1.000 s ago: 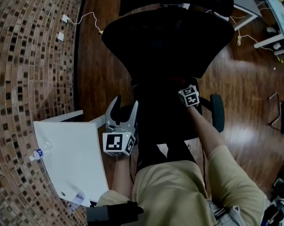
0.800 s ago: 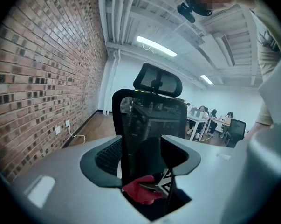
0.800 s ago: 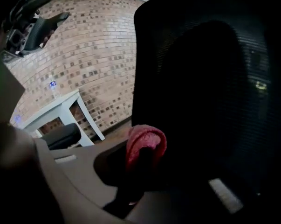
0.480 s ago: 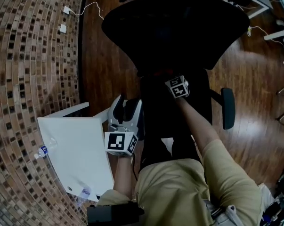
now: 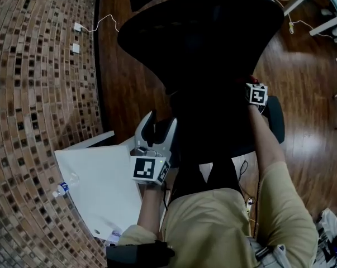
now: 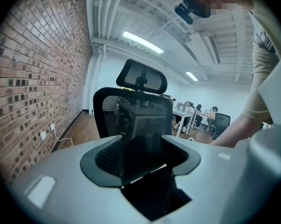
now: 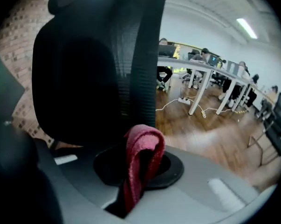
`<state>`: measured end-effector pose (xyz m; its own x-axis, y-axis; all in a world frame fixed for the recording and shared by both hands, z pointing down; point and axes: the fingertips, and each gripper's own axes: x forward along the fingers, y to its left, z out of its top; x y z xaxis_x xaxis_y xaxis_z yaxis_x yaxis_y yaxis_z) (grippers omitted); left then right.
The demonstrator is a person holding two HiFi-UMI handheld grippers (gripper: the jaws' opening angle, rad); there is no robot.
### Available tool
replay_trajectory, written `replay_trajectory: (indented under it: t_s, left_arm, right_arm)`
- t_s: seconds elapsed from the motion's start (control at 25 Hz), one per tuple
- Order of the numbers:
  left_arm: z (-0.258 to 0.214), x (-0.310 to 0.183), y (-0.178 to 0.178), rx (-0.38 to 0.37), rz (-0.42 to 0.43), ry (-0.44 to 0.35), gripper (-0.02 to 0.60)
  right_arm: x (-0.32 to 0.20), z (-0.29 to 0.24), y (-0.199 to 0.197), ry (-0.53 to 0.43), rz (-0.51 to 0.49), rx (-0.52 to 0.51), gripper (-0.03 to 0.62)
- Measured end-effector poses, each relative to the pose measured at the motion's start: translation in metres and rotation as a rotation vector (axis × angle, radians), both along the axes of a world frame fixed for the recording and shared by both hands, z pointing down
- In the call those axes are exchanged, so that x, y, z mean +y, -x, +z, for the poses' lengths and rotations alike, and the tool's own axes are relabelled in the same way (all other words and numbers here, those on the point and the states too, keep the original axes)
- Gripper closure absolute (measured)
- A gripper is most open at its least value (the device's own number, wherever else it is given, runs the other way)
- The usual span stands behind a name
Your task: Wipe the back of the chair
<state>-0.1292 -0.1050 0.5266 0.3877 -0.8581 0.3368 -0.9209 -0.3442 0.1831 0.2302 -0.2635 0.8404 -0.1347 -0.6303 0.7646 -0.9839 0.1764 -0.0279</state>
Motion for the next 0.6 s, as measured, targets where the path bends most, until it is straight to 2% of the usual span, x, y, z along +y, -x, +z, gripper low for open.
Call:
replay_trajectory:
  t_s: [0.08, 0.16, 0.24, 0.36, 0.44, 0.6]
  left_arm:
    - [-0.002, 0.004, 0.004, 0.008, 0.016, -0.014, 0.339]
    - [-0.006, 0.010, 0.007, 0.017, 0.039, -0.032, 0.339]
    - [-0.010, 0.019, 0.010, 0.023, 0.060, -0.043, 0.339]
    - [-0.018, 0.032, 0.004, 0.025, 0.103, -0.064, 0.339]
    - [-0.029, 0.042, -0.001, 0.011, 0.131, -0.088, 0.339]
    - [-0.067, 0.071, -0.016, 0.001, 0.128, -0.165, 0.339]
  right_arm:
    - [0.006, -0.034, 0.018, -0.106, 0.015, -0.120, 0.563]
    - [0.031, -0.080, 0.050, -0.213, -0.026, -0.231, 0.563]
    - [0.076, -0.129, 0.083, -0.287, -0.089, -0.307, 0.563]
    - [0.155, -0.199, 0.116, -0.374, -0.165, -0.343, 0.563]
    - [0.197, -0.247, 0.126, -0.448, -0.158, -0.352, 0.563]
    - [0.245, -0.322, 0.132, -0.517, -0.163, -0.443, 0.563]
